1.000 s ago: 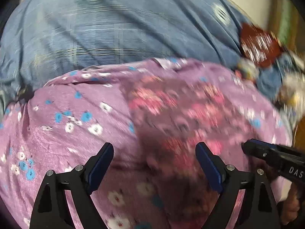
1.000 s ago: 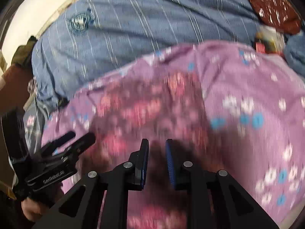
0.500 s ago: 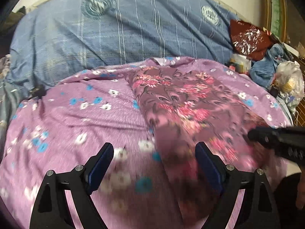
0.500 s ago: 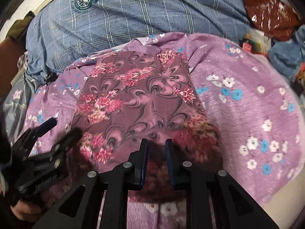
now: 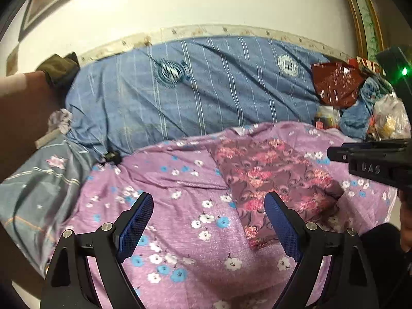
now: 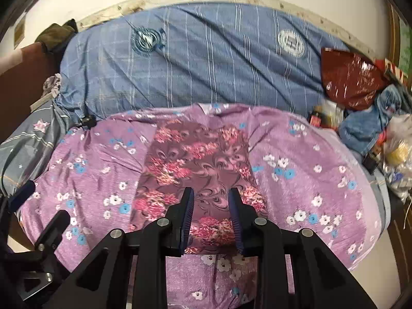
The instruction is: Fold small clothes
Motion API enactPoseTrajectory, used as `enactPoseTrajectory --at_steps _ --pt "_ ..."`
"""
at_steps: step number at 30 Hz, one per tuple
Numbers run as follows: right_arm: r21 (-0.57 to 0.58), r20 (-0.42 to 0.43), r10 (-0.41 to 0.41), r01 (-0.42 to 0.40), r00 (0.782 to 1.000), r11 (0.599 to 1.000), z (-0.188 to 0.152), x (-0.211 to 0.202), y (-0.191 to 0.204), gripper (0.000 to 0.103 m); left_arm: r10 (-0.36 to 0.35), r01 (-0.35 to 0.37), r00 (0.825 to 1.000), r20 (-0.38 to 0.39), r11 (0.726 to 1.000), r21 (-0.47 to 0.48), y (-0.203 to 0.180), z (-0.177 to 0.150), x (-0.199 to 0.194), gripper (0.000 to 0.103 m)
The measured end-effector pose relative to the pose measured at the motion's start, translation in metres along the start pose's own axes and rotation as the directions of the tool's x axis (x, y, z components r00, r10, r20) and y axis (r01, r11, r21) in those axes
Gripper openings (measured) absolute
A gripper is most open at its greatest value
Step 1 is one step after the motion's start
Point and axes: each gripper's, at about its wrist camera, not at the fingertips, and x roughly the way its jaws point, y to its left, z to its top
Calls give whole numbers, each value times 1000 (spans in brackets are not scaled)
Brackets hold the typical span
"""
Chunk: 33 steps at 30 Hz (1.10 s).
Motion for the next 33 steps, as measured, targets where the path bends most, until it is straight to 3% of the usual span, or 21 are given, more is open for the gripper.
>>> enactPoseTrajectory --at_steps 5,10,18,33 --pt "-19 54 7 -6 999 1000 -1 -25 5 33 9 -9 1000 28 1000 -19 -6 6 -41 91" --pt "-12 84 3 -2 996 1000 -3 -38 4 33 54 -54 998 31 998 -25 -13 7 -51 92" --pt "12 96 -2 1 995 1000 -6 -41 -5 34 120 -119 993 11 992 -50 -17 13 -43 98" --pt "42 83 -11 8 996 999 -11 -25 -20 34 101 -99 993 -54 994 37 -26 15 -11 98"
